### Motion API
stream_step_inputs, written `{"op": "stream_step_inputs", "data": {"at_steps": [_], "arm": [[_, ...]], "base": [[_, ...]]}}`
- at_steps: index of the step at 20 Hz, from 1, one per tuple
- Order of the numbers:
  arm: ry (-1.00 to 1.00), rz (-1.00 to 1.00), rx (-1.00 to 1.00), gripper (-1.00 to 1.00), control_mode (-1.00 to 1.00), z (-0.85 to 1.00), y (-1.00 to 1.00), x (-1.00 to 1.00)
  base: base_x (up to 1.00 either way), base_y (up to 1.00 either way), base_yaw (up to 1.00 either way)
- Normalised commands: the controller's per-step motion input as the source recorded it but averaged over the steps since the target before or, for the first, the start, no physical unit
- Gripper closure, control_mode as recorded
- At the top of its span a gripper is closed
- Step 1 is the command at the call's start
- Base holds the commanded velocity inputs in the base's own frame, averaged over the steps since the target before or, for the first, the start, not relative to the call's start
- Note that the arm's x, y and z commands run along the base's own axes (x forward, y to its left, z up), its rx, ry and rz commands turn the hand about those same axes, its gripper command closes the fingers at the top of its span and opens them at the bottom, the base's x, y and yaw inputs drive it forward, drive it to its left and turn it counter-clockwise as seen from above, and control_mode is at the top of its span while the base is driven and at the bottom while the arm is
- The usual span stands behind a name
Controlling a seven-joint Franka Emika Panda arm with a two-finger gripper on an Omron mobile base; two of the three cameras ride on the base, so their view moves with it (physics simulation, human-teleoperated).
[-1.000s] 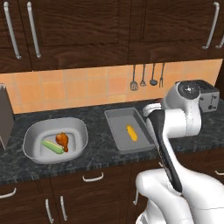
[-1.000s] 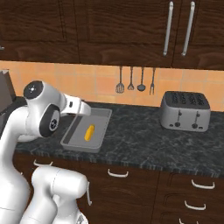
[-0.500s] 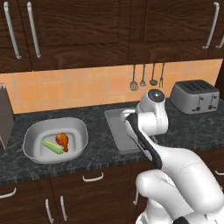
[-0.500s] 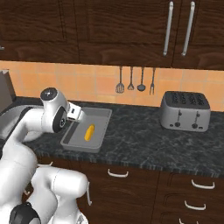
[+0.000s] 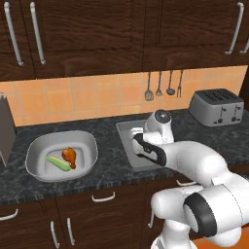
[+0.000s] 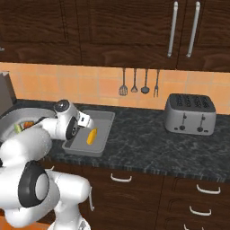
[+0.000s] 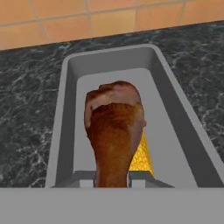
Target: Place one corn and one chicken drumstick in each tupperware on the nearby counter, to pack two identical lunches.
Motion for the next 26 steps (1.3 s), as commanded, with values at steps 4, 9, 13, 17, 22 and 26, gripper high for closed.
{"op": "stream_step_inputs", "data": {"at_steps": [4,9,13,17,22,26], "arm": [[0.04,0.0,0.0,-1.0,-1.0,-0.37,0.1,0.67],[0.02,0.0,0.0,-1.0,-1.0,0.01,0.0,0.03],[-0.18,0.0,0.01,-1.0,-1.0,0.59,0.0,-0.19],[-0.63,0.0,-0.01,-1.0,-1.0,1.0,0.0,-0.78],[-0.69,0.0,-0.01,-1.0,-1.0,1.0,0.0,-1.0],[-0.6,0.0,0.0,-1.0,-1.0,1.0,0.0,-1.0]], "base": [[0.0,0.0,0.0],[0.0,0.0,0.0],[0.0,0.0,0.0],[0.0,0.0,0.0],[0.0,0.0,0.0],[0.0,0.0,0.0]]}}
